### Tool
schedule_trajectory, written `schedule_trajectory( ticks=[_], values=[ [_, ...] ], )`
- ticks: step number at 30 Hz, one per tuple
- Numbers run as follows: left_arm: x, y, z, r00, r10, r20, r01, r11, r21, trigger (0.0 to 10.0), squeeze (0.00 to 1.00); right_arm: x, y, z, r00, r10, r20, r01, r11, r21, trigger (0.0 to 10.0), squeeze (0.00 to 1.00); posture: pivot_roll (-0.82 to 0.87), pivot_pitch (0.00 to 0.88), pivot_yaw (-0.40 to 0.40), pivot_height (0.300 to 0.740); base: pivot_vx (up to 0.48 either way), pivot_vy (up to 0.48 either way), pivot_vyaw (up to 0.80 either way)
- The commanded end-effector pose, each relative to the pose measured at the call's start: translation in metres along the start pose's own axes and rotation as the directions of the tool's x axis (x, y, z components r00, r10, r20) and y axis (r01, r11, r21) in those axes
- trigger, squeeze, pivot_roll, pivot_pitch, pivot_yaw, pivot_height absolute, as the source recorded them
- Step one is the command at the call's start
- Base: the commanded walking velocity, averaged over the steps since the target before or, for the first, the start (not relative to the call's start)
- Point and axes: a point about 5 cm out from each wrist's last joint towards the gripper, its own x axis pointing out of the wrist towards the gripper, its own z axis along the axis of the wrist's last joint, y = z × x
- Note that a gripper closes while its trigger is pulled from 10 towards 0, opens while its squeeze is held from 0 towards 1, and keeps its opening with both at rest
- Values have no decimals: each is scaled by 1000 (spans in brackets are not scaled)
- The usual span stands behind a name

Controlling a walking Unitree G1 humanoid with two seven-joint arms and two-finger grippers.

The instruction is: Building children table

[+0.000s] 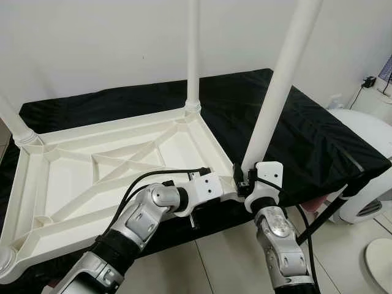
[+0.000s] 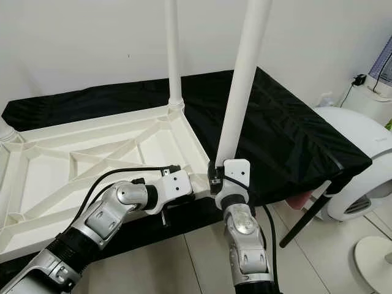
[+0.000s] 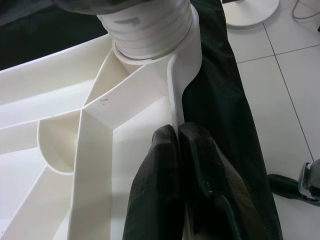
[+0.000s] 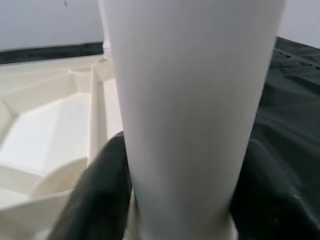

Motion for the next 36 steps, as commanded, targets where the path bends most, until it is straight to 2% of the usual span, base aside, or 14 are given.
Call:
schedule_trajectory(
  ticks=[1,15,16,17,18,20,22,26,28,29,31,32,34,36],
  values=[
    [5,-10,-12,997,-35,-63,33,999,-21,10000,0,-1,21,7,997,79,24,-79,996,30,10000,1000,-96,52,26,740,0,0,0],
    [5,-10,-12,998,-36,-60,35,999,-19,10000,0,-5,18,9,990,138,24,-139,990,19,10000,1000,-103,54,29,740,0,0,0],
    [5,-9,-11,998,-35,-59,34,999,-19,10000,0,-6,15,8,986,166,20,-167,986,21,10000,761,-104,56,30,740,0,0,0],
    [5,-9,-11,998,-35,-59,34,999,-19,10000,0,-6,15,8,986,166,20,-167,986,21,10000,761,-104,56,30,740,0,0,0],
    [6,-9,-10,998,-35,-57,34,999,-18,10000,0,-6,11,8,982,190,20,-190,982,5,10000,0,-105,60,32,740,0,0,0],
    [6,-8,-10,998,-34,-56,33,999,-19,10000,0,-6,4,8,975,220,20,-220,976,1,10000,0,-105,63,34,740,0,0,0],
    [6,-8,-9,998,-34,-56,33,999,-19,10000,0,-4,-10,9,959,282,20,-282,959,-19,10000,0,-104,66,34,740,0,0,0],
    [6,-8,-9,998,-33,-56,32,999,-19,10000,0,-3,-15,9,953,302,18,-302,953,-27,10000,0,-105,67,34,740,0,0,0],
    [6,-7,-9,998,-31,-55,30,999,-19,10000,0,1,-27,8,923,386,-4,-386,921,-51,10000,0,-104,66,33,740,0,0,0],
    [6,-7,-9,998,-31,-55,30,999,-19,10000,0,1,-27,8,923,386,-4,-386,921,-51,10000,0,-104,66,33,740,0,0,0],
    [6,-7,-8,998,-30,-53,29,999,-21,10000,0,5,-38,7,883,468,-38,-470,880,-72,10000,0,-104,67,33,740,0,0,0],
    [6,-7,-8,998,-30,-53,29,999,-21,10000,0,5,-38,7,883,468,-38,-470,880,-72,10000,0,-104,67,33,740,0,0,0],
    [6,-7,-8,998,-30,-51,29,999,-21,10000,0,9,-45,6,849,524,-68,-528,845,-87,10000,0,-105,69,35,740,0,0,0],
    [7,-7,-8,998,-30,-50,29,999,-22,10000,0,11,-47,5,832,549,-82,-555,827,-90,10000,0,-104,69,36,740,0,0,0]
  ],
)
